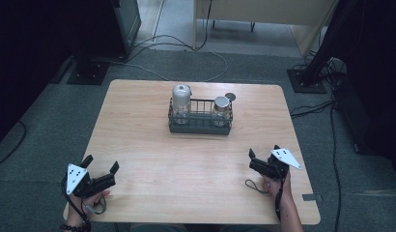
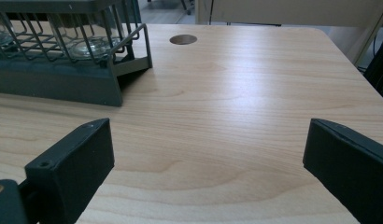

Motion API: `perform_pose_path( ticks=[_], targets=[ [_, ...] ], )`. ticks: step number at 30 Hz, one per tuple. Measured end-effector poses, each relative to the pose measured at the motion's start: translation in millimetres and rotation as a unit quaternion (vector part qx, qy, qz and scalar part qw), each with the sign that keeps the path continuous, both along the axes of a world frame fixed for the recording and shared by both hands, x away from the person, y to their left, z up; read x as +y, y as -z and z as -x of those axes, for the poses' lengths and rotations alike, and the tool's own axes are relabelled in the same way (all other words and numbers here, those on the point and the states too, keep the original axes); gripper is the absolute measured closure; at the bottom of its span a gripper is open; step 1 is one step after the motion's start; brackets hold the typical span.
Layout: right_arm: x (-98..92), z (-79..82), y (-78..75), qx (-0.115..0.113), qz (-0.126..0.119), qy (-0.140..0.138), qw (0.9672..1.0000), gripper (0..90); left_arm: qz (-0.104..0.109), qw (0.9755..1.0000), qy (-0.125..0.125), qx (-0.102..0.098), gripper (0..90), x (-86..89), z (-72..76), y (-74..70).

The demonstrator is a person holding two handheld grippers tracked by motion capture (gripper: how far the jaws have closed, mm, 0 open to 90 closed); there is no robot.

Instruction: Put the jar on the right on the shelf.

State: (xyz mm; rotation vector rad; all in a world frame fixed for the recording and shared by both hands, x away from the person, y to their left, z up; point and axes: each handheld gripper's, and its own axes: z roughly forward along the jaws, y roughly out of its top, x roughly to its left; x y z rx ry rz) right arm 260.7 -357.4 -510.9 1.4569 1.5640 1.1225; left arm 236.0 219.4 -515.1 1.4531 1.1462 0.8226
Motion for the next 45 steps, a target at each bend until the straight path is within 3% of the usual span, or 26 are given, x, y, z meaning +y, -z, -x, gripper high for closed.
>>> perform_pose_path(
  ticks=[26,39,45],
  targets=[
    [-44.0,29.9,0.2,0.005,-0.011,0.021,0.9997,1.5,-0.002,1.0000,-0.001,0.000,0.0,-0.7,0.5,0.0],
    [-72.0,50.5,0.4,0.003,-0.008,0.056,0.9984,1.5,-0.005,1.0000,-0.001,0.001,0.0,-1.1,0.6,0.0],
    [-76.1,55.7,0.8,-0.001,-0.006,0.060,0.9982,1.5,-0.004,1.0000,-0.002,0.003,0.0,-1.0,0.2,-0.1]
  ],
)
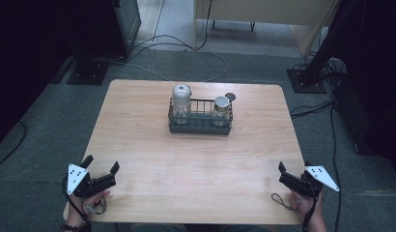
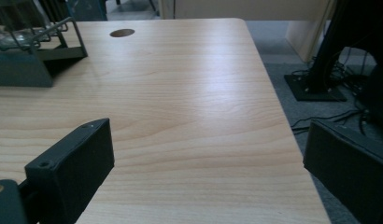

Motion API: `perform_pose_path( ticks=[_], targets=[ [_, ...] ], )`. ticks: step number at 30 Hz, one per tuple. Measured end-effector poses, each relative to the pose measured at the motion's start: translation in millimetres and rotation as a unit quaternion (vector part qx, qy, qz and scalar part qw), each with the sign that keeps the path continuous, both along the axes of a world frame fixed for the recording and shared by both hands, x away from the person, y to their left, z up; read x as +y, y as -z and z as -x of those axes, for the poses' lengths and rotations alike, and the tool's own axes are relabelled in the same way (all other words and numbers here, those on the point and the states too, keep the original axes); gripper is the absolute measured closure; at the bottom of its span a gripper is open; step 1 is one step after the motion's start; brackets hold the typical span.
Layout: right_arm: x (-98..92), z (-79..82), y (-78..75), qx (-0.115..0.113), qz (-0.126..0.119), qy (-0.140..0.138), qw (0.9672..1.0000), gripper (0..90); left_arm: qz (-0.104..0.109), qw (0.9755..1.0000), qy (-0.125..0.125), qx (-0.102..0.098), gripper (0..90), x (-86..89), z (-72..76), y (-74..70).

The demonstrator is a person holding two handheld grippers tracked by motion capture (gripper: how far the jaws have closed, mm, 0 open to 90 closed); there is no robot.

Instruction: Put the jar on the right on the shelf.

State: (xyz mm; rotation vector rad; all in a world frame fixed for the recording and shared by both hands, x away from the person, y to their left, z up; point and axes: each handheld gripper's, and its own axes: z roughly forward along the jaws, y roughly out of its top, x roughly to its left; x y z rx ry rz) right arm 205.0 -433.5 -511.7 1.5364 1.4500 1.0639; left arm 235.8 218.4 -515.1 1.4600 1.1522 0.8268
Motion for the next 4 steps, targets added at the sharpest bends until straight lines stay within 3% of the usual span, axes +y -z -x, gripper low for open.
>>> perform_pose_path(
  ticks=[4],
  targets=[
    [-2.7,0.8,0.0,-0.005,-0.015,0.008,0.9998,1.5,-0.002,1.0000,0.001,0.000,0.0,-0.2,0.1,0.0]
  ],
)
